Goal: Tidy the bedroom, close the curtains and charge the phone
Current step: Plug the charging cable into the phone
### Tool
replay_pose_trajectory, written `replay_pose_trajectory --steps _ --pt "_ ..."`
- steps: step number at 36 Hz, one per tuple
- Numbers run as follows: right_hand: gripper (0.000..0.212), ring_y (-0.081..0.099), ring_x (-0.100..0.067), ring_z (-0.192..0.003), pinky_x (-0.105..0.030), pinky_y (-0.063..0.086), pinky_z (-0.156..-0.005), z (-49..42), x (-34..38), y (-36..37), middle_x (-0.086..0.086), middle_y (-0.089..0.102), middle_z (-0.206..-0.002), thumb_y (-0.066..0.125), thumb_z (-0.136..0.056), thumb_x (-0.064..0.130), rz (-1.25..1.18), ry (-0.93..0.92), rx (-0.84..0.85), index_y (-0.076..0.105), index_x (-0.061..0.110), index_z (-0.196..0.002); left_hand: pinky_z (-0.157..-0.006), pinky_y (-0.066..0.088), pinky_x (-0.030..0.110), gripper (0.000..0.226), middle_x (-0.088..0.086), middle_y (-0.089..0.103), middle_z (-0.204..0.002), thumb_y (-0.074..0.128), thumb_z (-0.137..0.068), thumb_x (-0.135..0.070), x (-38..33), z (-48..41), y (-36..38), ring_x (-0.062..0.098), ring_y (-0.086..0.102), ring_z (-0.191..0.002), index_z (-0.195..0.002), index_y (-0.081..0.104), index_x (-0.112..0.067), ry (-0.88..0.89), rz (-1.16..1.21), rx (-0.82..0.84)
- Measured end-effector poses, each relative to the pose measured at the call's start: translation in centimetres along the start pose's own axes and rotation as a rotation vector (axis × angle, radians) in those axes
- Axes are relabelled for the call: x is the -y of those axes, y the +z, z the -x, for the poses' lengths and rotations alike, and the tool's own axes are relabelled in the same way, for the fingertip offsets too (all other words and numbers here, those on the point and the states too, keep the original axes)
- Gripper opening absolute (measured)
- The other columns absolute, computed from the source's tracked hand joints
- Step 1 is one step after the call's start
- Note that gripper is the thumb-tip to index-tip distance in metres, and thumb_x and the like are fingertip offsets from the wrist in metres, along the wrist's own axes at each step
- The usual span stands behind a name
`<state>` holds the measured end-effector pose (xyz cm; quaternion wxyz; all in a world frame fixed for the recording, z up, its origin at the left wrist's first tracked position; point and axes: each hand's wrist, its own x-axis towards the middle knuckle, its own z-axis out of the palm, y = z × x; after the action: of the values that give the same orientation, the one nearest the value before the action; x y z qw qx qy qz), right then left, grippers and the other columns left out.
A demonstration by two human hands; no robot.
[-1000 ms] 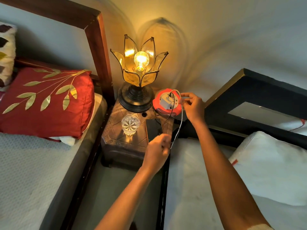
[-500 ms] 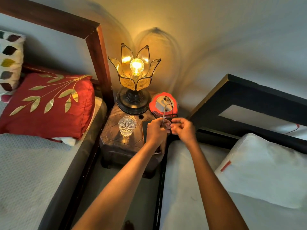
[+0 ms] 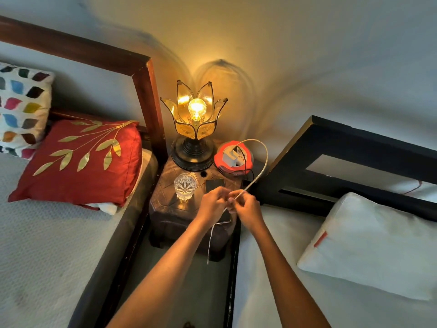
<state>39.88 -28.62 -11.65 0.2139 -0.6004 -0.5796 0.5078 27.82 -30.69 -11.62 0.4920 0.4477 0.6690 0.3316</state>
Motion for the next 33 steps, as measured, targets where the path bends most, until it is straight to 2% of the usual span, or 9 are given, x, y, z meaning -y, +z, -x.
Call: replay_pose_trajectory --steps 3,7,11,18,21,23,26,28,33 --pt "0.010 0.068 -0.014 -0.082 -0.027 0.058 -0.075 0.5 1.5 -1.5 -0.010 0.069 -0.095 0.055 -0.093 0.011 -0.172 -0.036 -0.050 0.059 0.015 -0.101 -0.099 0.043 0.045 0.044 0.003 0.063 -0.119 0.044 -0.078 0.004 2.9 1.2 -0.8 0.022 0.054 -0.115 -0.109 0.065 -0.020 -0.094 -0.251 0.088" --pt "0.015 0.066 -0.012 -0.081 -0.030 0.056 -0.081 1.8 3.5 -2.7 -0.005 0.068 -0.087 0.054 -0.093 0.014 -0.430 -0.066 -0.073 0.058 0.016 -0.107 -0.092 0.050 0.037 0.031 0.002 0.062 -0.119 0.059 -0.084 -0.007 3.8 3.0 -0.9 0.018 0.058 -0.109 -0.110 0.064 -0.023 -0.075 -0.318 0.169" --pt "0.020 0.062 -0.008 -0.069 -0.021 0.055 -0.072 2.7 4.7 -3.7 -0.004 0.066 -0.078 0.050 -0.095 0.009 -0.657 -0.053 -0.115 0.059 0.009 -0.112 -0.084 0.052 0.036 0.018 -0.001 0.068 -0.105 0.057 -0.088 -0.013 3.2 4.2 -1.1 0.016 0.062 -0.097 -0.095 0.068 -0.024 -0.011 -0.346 0.120" --pt "0.026 0.060 -0.011 -0.072 -0.023 0.053 -0.072 3.8 4.0 -6.4 -0.009 0.064 -0.085 0.046 -0.096 0.003 -0.595 0.095 -0.237 0.053 0.004 -0.121 -0.071 0.046 0.032 0.019 0.003 0.069 -0.098 0.052 -0.090 -0.011 2.5 5.9 -3.2 0.025 0.063 -0.093 -0.092 0.069 -0.021 0.075 -0.549 -0.023" --pt "0.019 0.063 -0.008 -0.065 -0.016 0.055 -0.058 3.7 2.5 -6.7 -0.013 0.063 -0.084 0.051 -0.093 0.002 -0.502 0.238 -0.266 0.054 0.002 -0.112 -0.071 0.045 0.031 0.026 0.007 0.069 -0.100 0.048 -0.090 -0.007 1.6 6.8 -4.2 0.027 0.064 -0.095 -0.100 0.069 -0.018 0.136 -0.617 -0.068" --pt "0.014 0.063 -0.008 -0.056 -0.019 0.053 -0.054 3.6 1.5 -6.7 -0.020 0.064 -0.085 0.063 -0.086 0.005 -0.187 0.304 -0.342 0.059 -0.003 -0.096 -0.076 0.048 0.034 0.032 0.009 0.068 -0.104 0.043 -0.089 -0.002 0.9 7.3 -4.7 0.030 0.064 -0.098 -0.106 0.067 -0.015 0.181 -0.667 -0.079" --pt "0.051 0.061 -0.032 -0.100 -0.037 0.047 -0.088 3.8 1.6 -6.8 -0.026 0.062 -0.109 0.074 -0.076 0.009 0.388 0.299 -0.427 0.053 -0.007 -0.120 -0.071 0.048 0.030 0.033 0.009 0.066 -0.102 0.038 -0.092 0.002 0.4 8.2 -5.0 0.027 0.065 -0.094 -0.107 0.065 -0.010 0.274 -0.699 -0.097" --pt "0.054 0.053 -0.037 -0.116 -0.039 0.041 -0.100 4.1 2.8 -6.5 -0.025 0.056 -0.124 0.069 -0.079 0.004 0.510 0.174 -0.439 0.050 -0.005 -0.128 -0.070 0.048 0.026 0.031 0.007 0.065 -0.102 0.040 -0.092 0.001 0.3 9.0 -5.0 0.024 0.065 -0.092 -0.107 0.065 -0.011 0.346 -0.724 -0.101" --pt "0.026 0.064 -0.023 -0.102 -0.032 0.047 -0.092 3.9 6.2 -3.6 -0.012 0.069 -0.111 0.059 -0.089 0.016 0.541 -0.041 -0.117 0.066 0.005 -0.111 -0.082 0.051 0.031 0.032 0.007 0.062 -0.108 0.039 -0.092 -0.001 0.4 10.6 -4.7 0.023 0.062 -0.099 -0.110 0.063 -0.012 0.475 -0.831 -0.053"
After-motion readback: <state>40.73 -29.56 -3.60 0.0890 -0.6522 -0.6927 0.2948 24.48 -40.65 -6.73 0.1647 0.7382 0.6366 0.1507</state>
